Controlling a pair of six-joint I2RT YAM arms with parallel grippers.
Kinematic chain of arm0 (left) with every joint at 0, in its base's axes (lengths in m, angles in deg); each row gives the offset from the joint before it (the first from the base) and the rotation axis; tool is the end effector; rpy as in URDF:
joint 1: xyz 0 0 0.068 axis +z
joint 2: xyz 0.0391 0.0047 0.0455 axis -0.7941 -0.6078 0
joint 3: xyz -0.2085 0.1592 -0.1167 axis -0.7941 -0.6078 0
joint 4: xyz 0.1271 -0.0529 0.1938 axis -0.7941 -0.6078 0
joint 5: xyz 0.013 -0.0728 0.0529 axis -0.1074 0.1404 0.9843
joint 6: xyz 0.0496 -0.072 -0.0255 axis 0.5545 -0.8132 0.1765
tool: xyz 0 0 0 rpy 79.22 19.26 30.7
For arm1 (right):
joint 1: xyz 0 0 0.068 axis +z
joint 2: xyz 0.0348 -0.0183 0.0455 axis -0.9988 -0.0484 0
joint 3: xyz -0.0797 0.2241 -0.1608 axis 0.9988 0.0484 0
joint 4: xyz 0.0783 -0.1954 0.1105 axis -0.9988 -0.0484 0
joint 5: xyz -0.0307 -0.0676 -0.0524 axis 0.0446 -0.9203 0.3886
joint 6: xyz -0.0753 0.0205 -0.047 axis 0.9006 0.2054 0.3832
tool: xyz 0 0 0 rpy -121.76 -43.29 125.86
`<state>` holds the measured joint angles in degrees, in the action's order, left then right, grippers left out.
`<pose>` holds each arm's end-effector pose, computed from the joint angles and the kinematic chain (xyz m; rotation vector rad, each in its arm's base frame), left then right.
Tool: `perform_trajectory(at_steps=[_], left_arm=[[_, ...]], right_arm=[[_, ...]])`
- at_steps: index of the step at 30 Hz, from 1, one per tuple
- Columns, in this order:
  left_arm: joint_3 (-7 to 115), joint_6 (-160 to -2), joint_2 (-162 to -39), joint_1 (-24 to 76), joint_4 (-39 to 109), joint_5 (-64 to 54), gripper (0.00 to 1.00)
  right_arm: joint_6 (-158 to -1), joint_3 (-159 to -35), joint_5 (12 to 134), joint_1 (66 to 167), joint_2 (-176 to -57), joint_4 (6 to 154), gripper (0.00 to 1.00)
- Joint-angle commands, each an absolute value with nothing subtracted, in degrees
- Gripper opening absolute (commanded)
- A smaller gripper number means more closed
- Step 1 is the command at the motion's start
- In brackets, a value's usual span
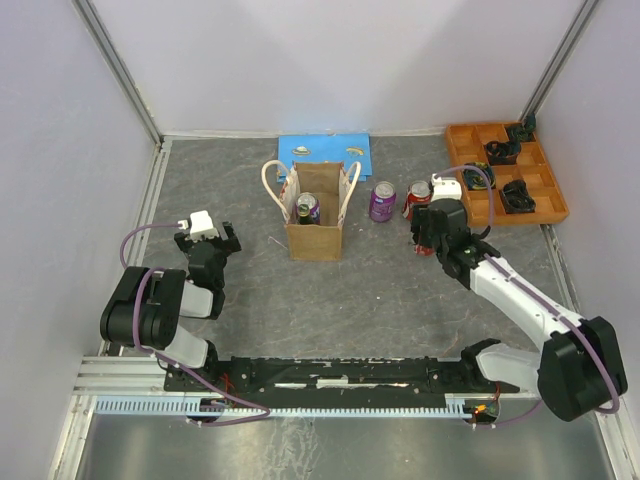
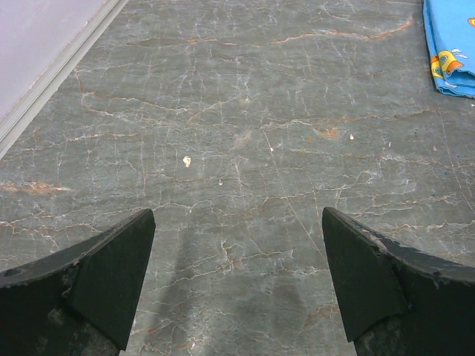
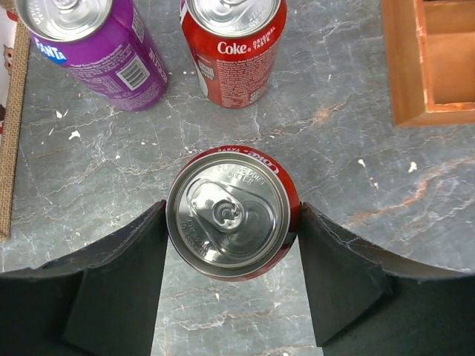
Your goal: Take the beverage out of the canvas bag
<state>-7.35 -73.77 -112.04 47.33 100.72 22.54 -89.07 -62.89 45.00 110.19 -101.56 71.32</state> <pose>0.2678 0.0027 0.1706 -0.2306 1.6980 0.1732 0.2472 0.0737 0.2456 0.0768 2.1287 0.0145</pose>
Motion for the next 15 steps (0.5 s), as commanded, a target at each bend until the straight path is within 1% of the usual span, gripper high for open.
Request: perform_trajectory(at_steps=[1,7,12,13,15], left_arm=[[-6.14,-71.71,-111.95,47.21,103.17,23.75,0.99],[-6.14,-71.71,-112.07,47.21,103.47,23.81,0.99],[-6.14,-71.71,-112.11,47.16,103.44,23.82,0.99],[-6.14,-71.71,-112.07,47.22,103.5,23.8,0.99],[-6.14,-71.71,-112.05,47.21,103.46,23.76,0.99]], right_arm=[[-91.46,-62.25,47.07,108.56,-102.98,84.34,0.0],[-93.59,-61.17,48.03,107.23,-106.04,87.69,0.0],[-95.26,-62.53,48.02,106.7,-108.85,86.95,0.0],[-95.68,-62.99,47.8,106.59,-109.4,86.26,0.01],[-96.42,-63.73,47.49,106.52,-110.08,85.0,0.08]])
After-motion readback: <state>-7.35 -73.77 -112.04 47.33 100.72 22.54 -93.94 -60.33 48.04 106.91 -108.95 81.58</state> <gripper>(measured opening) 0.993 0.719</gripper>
